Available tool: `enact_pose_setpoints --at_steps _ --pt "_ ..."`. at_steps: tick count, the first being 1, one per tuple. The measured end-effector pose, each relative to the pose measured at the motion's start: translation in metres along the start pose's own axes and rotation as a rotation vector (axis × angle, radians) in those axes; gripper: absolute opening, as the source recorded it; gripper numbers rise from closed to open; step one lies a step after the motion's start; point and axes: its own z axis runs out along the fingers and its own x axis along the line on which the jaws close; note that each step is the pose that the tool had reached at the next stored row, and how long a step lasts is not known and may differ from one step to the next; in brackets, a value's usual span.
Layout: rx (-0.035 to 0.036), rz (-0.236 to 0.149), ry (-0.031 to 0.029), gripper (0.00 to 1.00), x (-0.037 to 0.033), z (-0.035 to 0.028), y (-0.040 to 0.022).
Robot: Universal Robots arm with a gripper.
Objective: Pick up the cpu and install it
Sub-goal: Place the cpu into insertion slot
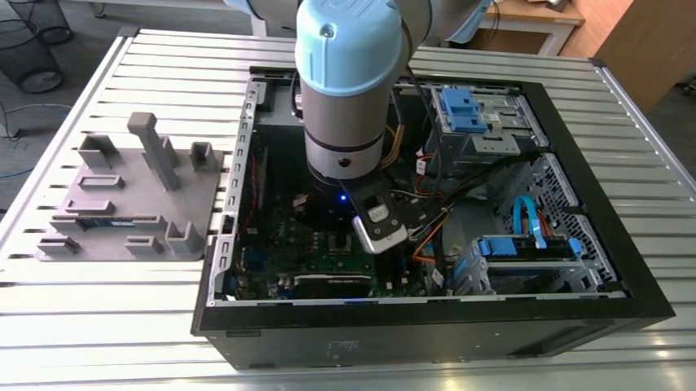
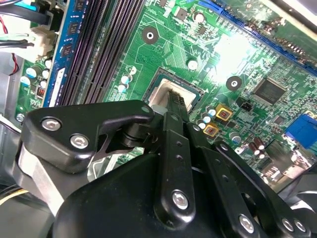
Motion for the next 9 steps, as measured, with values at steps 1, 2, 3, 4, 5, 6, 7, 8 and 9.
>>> enact_pose_setpoints --at_steps 1,2,3,4,5,6,7,8,9 --pt "-0.0001 0.001 0.0000 0.11 0.0000 0.0001 0.0000" --pt "-0.0004 0.001 -0.0002 0.11 0.0000 0.0006 0.0001" --pt "-0.0006 0.001 -0.0003 0.11 0.0000 0.0012 0.0001" --pt "-0.0004 0.001 -0.0003 0.11 0.0001 0.0018 0.0001" --pt "-0.0001 0.001 -0.0001 0.11 0.0001 0.0021 0.0000" --pt "0.0000 0.001 0.0000 0.11 0.0001 0.0021 0.0000" --pt "0.0001 0.001 0.0000 0.11 0.0001 0.0021 0.0000" --pt "0.0000 0.001 0.0000 0.11 0.0001 0.0022 0.0000" --pt "-0.0002 0.001 -0.0002 0.11 0.0001 0.0025 0.0001"
